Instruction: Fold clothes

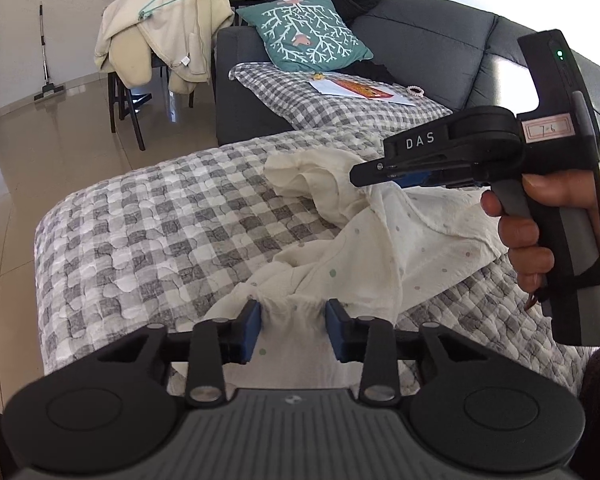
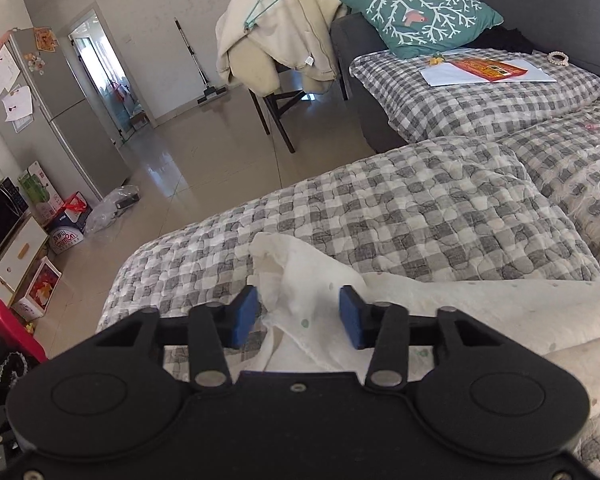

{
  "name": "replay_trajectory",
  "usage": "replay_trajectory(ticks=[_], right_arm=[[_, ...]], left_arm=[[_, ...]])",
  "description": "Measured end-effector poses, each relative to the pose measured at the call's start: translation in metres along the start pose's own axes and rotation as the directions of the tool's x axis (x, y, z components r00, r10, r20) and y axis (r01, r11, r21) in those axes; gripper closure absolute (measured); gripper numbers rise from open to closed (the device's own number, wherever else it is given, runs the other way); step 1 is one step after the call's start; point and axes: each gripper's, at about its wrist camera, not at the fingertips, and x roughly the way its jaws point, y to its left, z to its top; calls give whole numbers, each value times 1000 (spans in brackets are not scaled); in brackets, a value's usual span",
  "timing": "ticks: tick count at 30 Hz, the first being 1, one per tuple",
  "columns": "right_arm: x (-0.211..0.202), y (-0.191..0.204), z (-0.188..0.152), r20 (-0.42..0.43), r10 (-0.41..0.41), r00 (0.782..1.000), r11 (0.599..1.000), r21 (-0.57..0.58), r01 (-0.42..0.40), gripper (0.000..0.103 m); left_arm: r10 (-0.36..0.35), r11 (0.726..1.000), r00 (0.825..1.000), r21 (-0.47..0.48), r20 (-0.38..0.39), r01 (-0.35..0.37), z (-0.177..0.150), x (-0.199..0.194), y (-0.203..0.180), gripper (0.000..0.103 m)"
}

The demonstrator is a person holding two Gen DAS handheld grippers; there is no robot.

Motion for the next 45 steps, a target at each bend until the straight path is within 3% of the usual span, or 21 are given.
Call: replay_trajectory(ticks=[2, 6, 14, 16, 17, 18, 19, 20, 24, 32, 40, 41, 43, 45], right_arm=[[-1, -7, 0, -1, 8, 1000, 1000, 23, -8, 92], [-24, -24, 0, 34, 19, 999, 998, 52, -21, 96], [-82, -54, -1, 93, 3, 996, 999, 50, -7, 100], [-89, -58, -4, 101, -26, 995, 999, 25, 24, 98], [-90, -59, -6, 101, -45, 994, 999, 17, 43, 91], [-89, -62, -8, 95, -65, 993, 998, 20, 63, 86], [-88, -64, -9, 87, -78, 993, 997, 31, 76, 70], [-87, -66, -10, 80, -86, 993, 996, 43, 83, 61], [-82, -70, -10, 67, -79, 995, 994, 77, 74, 59], [-60, -75, -5, 23, -145, 989, 982, 123, 141, 57], [-81, -110, -7, 57, -216, 975, 964, 169, 204, 51], [-84, -118, -9, 56, -230, 971, 958, 187, 216, 51], [-90, -137, -12, 50, -258, 965, 943, 229, 240, 49], [-95, -156, -14, 31, -274, 961, 926, 278, 255, 49]], left_arm=[[-5, 1000, 1000, -9, 1, 5, -1, -4, 4, 95], [-7, 999, 1000, -33, 17, 8, -4, -16, 10, 102], [-62, 997, 997, -31, 53, 64, -7, -36, 6, 103], [-48, 998, 998, -36, 47, 49, -8, -34, 5, 94], [-41, 999, 998, -33, 48, 43, -7, -32, 3, 89], [-42, 999, 997, -26, 59, 44, -6, -32, 0, 72], [-43, 999, 997, -18, 70, 44, -4, -31, -4, 56], [-44, 999, 996, -11, 81, 45, -3, -30, -7, 51], [-60, 998, 992, 7, 107, 59, 6, -20, -18, 48], [-97, 995, 991, 36, 93, 94, 28, 29, -47, 49], [-157, 987, 982, 46, 107, 153, 36, 71, -62, 55], [-157, 988, 981, 24, 112, 155, 37, 75, -61, 60], [-150, 987, 981, -44, 124, 157, 38, 82, -57, 87], [-166, 978, 975, -102, 148, 182, 37, 81, -52, 95]])
